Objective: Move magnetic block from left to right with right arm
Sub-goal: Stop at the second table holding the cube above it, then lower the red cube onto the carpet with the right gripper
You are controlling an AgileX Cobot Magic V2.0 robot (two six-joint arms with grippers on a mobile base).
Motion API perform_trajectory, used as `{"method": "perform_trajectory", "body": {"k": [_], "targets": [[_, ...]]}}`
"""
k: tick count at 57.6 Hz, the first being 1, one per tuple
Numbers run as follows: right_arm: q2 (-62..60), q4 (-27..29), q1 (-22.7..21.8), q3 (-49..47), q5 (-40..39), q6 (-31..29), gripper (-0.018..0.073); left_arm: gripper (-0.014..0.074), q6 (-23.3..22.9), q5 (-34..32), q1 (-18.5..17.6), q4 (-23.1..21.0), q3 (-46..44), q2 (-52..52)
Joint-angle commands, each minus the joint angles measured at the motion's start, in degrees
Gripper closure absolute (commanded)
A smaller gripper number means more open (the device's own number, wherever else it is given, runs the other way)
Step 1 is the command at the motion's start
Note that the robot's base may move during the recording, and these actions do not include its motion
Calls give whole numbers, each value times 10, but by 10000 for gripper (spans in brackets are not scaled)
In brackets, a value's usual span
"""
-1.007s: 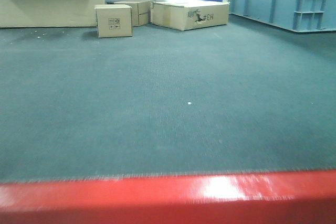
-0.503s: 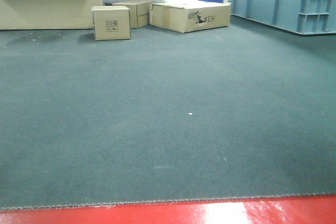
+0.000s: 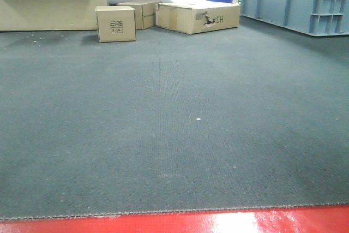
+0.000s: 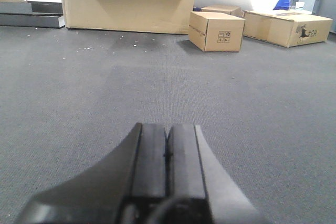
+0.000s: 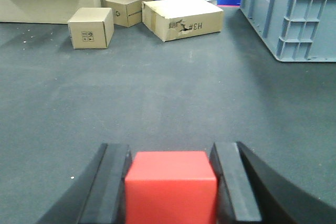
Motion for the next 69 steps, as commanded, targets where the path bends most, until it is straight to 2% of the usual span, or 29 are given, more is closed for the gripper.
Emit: {"method": "perform_trajectory", "body": {"k": [1, 5, 16, 22, 37, 54, 69], "targets": [[26, -1, -2, -29, -44, -5, 376, 722, -3, -48, 1, -3, 5, -5], [65, 13, -1, -55, -39, -17, 376, 722, -3, -48, 1, -3, 5, -5], [208, 85, 0, -143, -13, -100, 376, 722, -3, -48, 1, -3, 5, -5], [286, 114, 23, -186, -9, -123, 376, 722, -3, -48, 1, -3, 5, -5], [491, 116, 105, -273, -10, -136, 376, 722, -3, -48, 1, -3, 5, -5], [699, 117, 112, -345, -4, -136, 376, 722, -3, -48, 1, -3, 5, -5], [827, 117, 112, -353, -23, -136, 376, 722, -3, -48, 1, -3, 5, -5]]}}
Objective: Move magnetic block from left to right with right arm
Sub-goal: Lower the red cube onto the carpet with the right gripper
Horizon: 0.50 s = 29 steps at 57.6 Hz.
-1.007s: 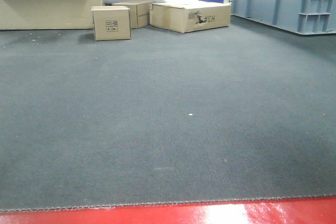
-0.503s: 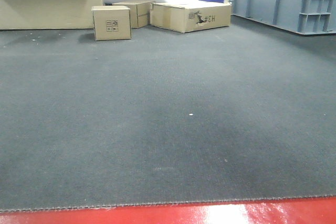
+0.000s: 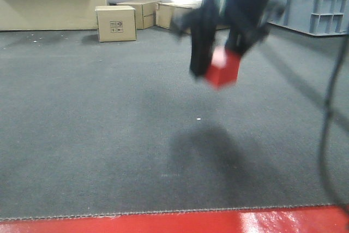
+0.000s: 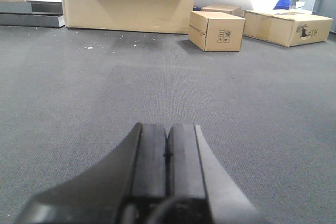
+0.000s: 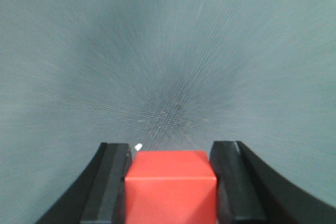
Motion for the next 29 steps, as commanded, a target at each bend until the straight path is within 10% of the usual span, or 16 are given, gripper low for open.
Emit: {"method": "perform_trajectory", "body": {"k": [1, 16, 29], "targets": [[4, -1, 0, -21, -31, -7, 376, 722, -3, -48, 1, -3, 5, -5], [28, -1, 0, -23, -24, -7, 345, 722, -3, -48, 1, -3, 5, -5], [7, -1, 0, -37, -11, -7, -88, 722, -3, -48, 1, -3, 5, -5]]}}
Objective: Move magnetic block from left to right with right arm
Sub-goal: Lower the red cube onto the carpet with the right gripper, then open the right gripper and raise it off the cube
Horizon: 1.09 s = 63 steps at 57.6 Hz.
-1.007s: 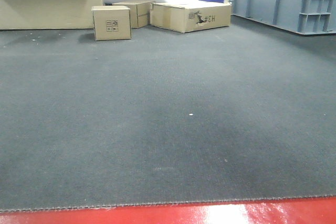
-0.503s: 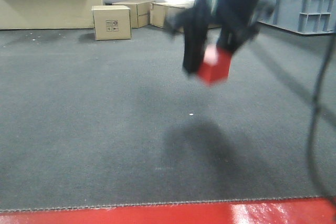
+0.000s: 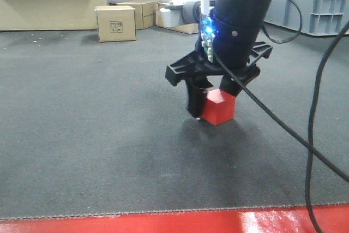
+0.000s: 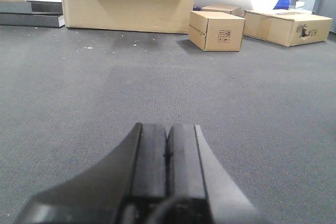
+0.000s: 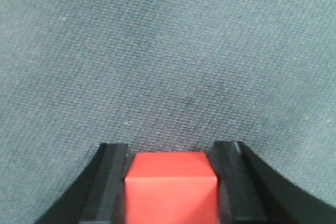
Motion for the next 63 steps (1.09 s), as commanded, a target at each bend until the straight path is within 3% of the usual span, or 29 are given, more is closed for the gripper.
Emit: {"method": "perform_trajectory", "body": {"k": [1, 13, 23, 32, 47, 63], "targets": [[-50, -2, -1, -25, -10, -7, -81, 722, -3, -48, 1, -3, 5, -5], [-124, -1, -1, -27, -2, -7, 13, 722, -3, -48, 1, -3, 5, -5], [-230, 5, -1, 12, -22, -7, 261, 722, -3, -48, 1, -3, 5, -5], [-353, 5, -1, 109, -79, -7, 497, 722, -3, -48, 1, -3, 5, -5], [-586, 11, -1, 287, -158, -7, 501, 722, -3, -48, 1, -3, 5, -5], [-776, 10, -1, 405, -155, -7, 501, 722, -3, -48, 1, -3, 5, -5]]}}
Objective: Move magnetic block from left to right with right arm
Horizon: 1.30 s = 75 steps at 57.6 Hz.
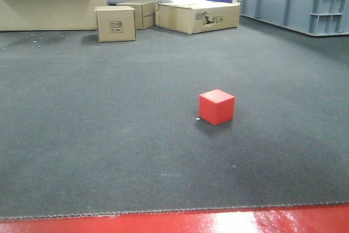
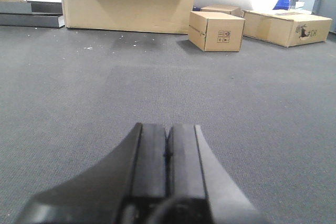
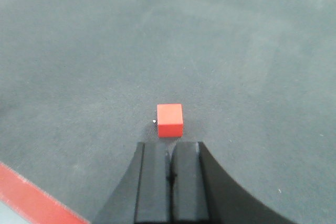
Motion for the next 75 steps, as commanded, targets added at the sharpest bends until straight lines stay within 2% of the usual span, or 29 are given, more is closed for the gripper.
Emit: {"method": "perform_trajectory", "body": {"k": [1, 14, 36, 41, 47, 58, 67, 75], "targets": [[-51, 0, -1, 8, -47, -6, 501, 722, -3, -48, 1, -3, 5, -5], [-122, -11, -1, 26, -47, -6, 501, 722, -3, -48, 1, -3, 5, -5], [-125, -18, -10, 26, -92, -6, 501, 722, -3, -48, 1, -3, 5, -5], [-126, -18, -49, 30, -92, -6, 501, 722, -3, -48, 1, -3, 5, -5], [-132, -18, -118, 49, -101, -6, 501, 722, -3, -48, 1, -3, 5, -5], [-180, -17, -257, 148, -195, -6, 501, 722, -3, -48, 1, -3, 5, -5], [-232, -17, -309, 251, -296, -6, 501, 722, -3, -48, 1, -3, 5, -5], [-280, -17, -323, 333, -359, -6, 501, 722, -3, -48, 1, -3, 5, -5]]}}
